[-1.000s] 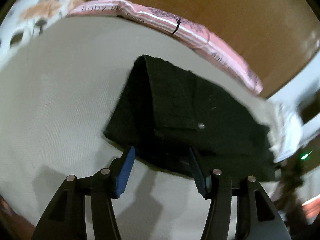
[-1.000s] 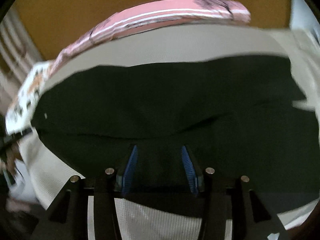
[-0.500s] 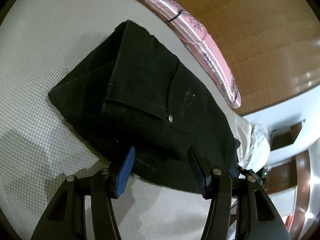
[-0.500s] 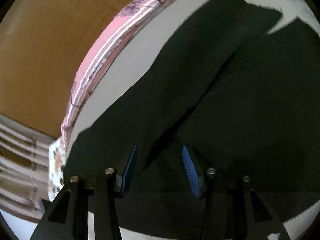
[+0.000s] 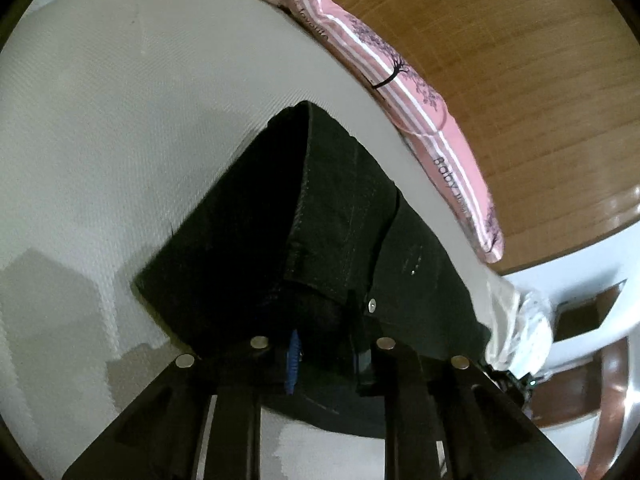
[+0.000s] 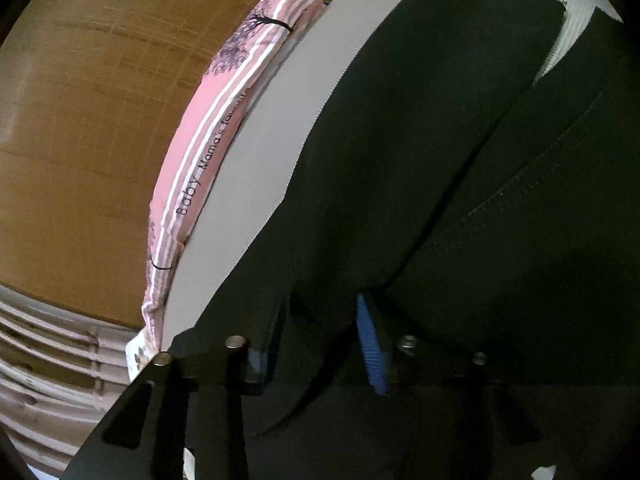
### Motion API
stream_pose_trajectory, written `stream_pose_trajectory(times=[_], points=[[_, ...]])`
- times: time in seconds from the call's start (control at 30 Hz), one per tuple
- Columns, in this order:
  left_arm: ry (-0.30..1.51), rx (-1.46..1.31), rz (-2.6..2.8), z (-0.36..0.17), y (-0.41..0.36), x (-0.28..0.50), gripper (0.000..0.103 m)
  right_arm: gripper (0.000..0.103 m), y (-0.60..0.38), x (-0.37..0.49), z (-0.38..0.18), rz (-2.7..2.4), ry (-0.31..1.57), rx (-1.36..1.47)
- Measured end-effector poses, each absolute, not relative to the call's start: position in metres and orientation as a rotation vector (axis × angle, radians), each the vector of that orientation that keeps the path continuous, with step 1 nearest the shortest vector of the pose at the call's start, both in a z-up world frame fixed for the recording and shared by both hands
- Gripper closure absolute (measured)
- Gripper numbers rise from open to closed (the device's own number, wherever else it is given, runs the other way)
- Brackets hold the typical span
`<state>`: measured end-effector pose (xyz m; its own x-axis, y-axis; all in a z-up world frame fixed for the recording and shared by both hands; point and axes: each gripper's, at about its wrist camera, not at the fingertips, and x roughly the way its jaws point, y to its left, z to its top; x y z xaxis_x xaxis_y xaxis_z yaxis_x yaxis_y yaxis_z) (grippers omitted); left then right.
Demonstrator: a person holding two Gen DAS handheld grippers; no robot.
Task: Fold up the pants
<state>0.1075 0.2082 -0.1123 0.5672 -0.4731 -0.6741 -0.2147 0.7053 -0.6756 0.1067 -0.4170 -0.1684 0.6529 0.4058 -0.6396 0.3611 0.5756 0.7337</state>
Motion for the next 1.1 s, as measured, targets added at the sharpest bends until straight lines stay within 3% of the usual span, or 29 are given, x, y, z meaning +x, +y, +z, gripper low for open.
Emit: stream_pose_trajectory(times=[0.07,0.1,0.33,0.97,1.1], points=[[0.988,-0.771,-0.175,-0.108,0.207,0.113,0.084,0.095,-0.417,0.107,-0.167,0.025,0.898,0.977],[0.994,-0.752,-0.176,-0.106,0.207,0.116,0.084,0.096,-0.418,0.104,-0.165,0.016,0.896,0.957],[1.028,-0.672,-0.188,-0.103,0.208,0.124,0.084,0.097,-0.423,0.087,-0.144,0.005,0.874,0.89],[1.062,-0.626,-0.162,-0.114,0.205,0.122,0.084,0.093,-0.443,0.1,-0.171,-0.078,0.86,0.996],[1.067,-0.582,-0.173,-0.11,0.203,0.127,0.084,0.097,-0.442,0.097,-0.157,-0.076,0.848,0.946]])
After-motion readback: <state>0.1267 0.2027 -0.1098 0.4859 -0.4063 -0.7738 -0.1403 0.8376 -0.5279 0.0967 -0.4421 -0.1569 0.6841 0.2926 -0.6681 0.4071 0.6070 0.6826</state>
